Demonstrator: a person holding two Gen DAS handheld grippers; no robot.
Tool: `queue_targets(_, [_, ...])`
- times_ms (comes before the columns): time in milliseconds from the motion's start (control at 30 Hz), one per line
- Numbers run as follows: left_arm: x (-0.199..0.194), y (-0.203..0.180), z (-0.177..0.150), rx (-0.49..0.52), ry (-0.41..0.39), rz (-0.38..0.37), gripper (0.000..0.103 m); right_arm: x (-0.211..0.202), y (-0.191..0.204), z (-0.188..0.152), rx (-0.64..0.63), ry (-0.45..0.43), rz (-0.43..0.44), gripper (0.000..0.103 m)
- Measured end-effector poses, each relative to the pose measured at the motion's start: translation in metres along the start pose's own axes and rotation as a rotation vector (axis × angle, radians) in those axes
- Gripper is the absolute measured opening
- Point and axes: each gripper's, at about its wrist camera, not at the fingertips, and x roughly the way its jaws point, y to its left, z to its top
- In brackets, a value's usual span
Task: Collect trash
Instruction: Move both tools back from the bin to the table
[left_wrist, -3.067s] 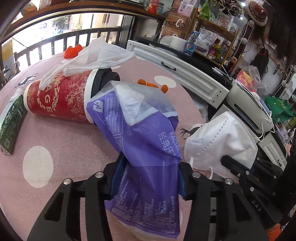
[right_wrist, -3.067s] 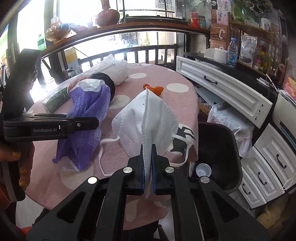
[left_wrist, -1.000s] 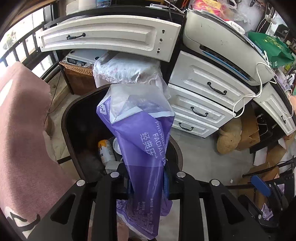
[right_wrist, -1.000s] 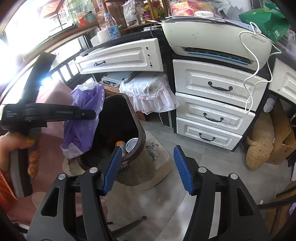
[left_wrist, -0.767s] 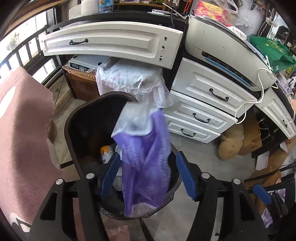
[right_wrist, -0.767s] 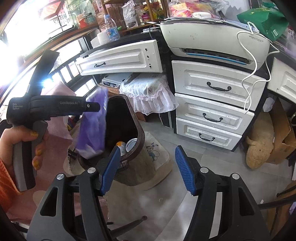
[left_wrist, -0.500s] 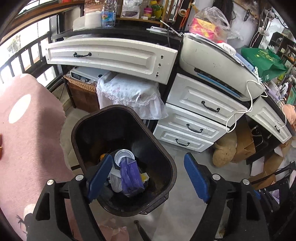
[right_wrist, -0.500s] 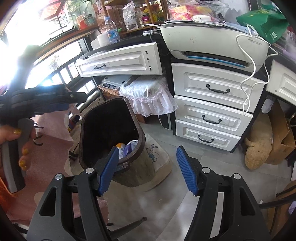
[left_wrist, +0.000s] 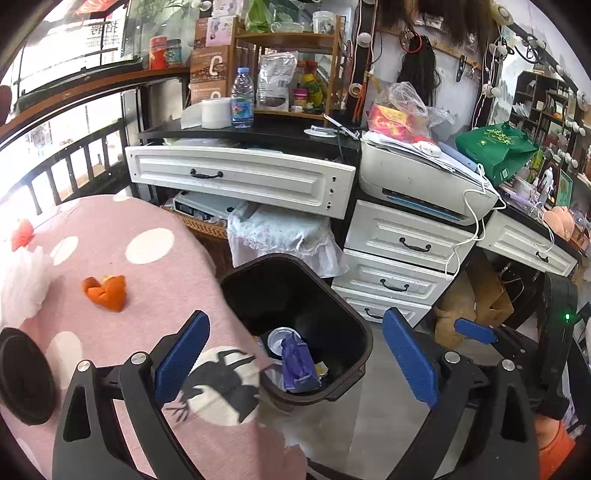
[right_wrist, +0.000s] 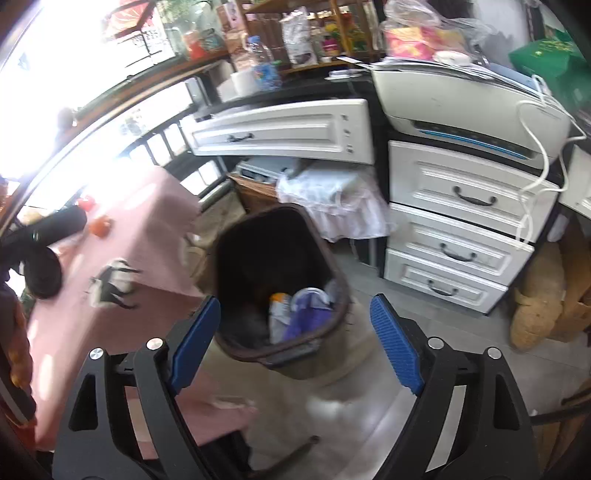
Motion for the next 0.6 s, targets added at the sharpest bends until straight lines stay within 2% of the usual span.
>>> queue_targets(67, [-0.017, 0.016, -0.005, -0.018, -0.018, 0.021, 0.096, -0.001, 0.019, 0.008, -0.013, -0.005, 0.050, 0.085])
queue_targets(267, [-0.071, 0.075, -0.022, -0.083, -0.065, 0.149, 0.097, -0.002, 0.093, 0.022, -0.113, -0.027, 0.179, 0.087])
queue_targets(600, [-0.140, 0.189, -0.074, -0.251, -0.030, 0.408, 0.097, 0.008, 0.193, 0.023, -0.246, 0.017, 0.326, 0.088])
